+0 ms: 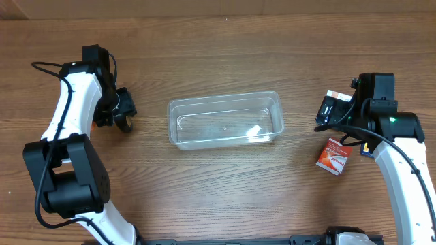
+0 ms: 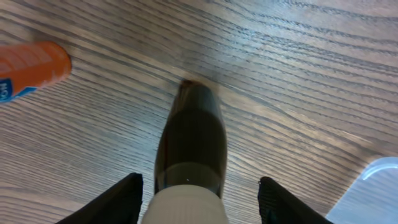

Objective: Pack container
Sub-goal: 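Reach the left gripper to the black bottle and grasp it, then carry the black bottle into the container's left end and release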

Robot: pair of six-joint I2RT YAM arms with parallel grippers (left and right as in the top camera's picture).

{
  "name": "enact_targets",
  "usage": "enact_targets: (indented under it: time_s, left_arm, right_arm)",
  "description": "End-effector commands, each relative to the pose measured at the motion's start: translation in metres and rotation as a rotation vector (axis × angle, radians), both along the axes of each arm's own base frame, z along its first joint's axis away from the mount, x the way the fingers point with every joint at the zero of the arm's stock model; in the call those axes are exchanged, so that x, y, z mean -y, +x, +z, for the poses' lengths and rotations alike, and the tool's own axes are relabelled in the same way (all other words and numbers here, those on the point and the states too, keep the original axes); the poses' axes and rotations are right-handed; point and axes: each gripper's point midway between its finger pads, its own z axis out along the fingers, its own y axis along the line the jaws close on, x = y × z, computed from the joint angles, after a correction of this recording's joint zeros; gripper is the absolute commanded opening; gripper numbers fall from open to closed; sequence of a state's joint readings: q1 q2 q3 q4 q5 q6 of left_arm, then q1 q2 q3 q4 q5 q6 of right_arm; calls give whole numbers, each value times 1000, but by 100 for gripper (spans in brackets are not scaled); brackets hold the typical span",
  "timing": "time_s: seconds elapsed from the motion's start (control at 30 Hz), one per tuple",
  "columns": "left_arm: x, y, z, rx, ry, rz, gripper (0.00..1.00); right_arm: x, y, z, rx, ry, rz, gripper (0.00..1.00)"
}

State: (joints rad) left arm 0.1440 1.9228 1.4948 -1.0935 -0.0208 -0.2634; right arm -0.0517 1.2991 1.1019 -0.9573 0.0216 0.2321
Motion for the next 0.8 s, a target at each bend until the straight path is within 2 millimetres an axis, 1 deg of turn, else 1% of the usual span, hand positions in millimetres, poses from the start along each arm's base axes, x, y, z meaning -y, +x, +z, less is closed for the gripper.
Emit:
enact_targets:
  time_s: [0.0,0.07,0.13,0.17,0.23,0.37,0.47,0.5,0.53,0.67,0.7,0.73,0.77]
  left_arm:
    - [-9,4,4,12,44,10,56]
    - [-9,4,4,13,44,11,56]
    - [-9,5,5,17,44,11,53]
    - [-9,6,6,19,44,11,49]
    - [-9,8,10,25,45,10,39]
    - [-9,16,23,52,49,9,37]
    - [-9,18,26,58,49,9,32]
    - [-9,17,26,57,48,9,27]
    - [-9,17,26,54,46,9,21]
    - [-9,15,26,48,45,9,20]
    - [-9,15,26,46,45,9,17]
    - [-8,14,28,44,44,9,9]
    - [-8,14,31,46,45,7,4]
  right_arm:
    - [0,7,12,37,7,-4,100]
    - [0,7,12,37,7,-4,100]
    - [0,7,12,36,7,-4,100]
    - [0,7,12,37,7,-4,100]
    - [0,7,12,37,7,-4,100]
    - [0,7,12,37,7,-4,100]
    - [0,7,12,37,7,-4,100]
    - [0,7,12,37,7,-4,100]
    - [0,7,12,37,7,-4,100]
    - [0,7,12,37,7,-4,100]
    - [0,7,12,37,7,-4,100]
    - [0,7,12,36,7,-4,100]
    - [0,7,12,37,7,-4,100]
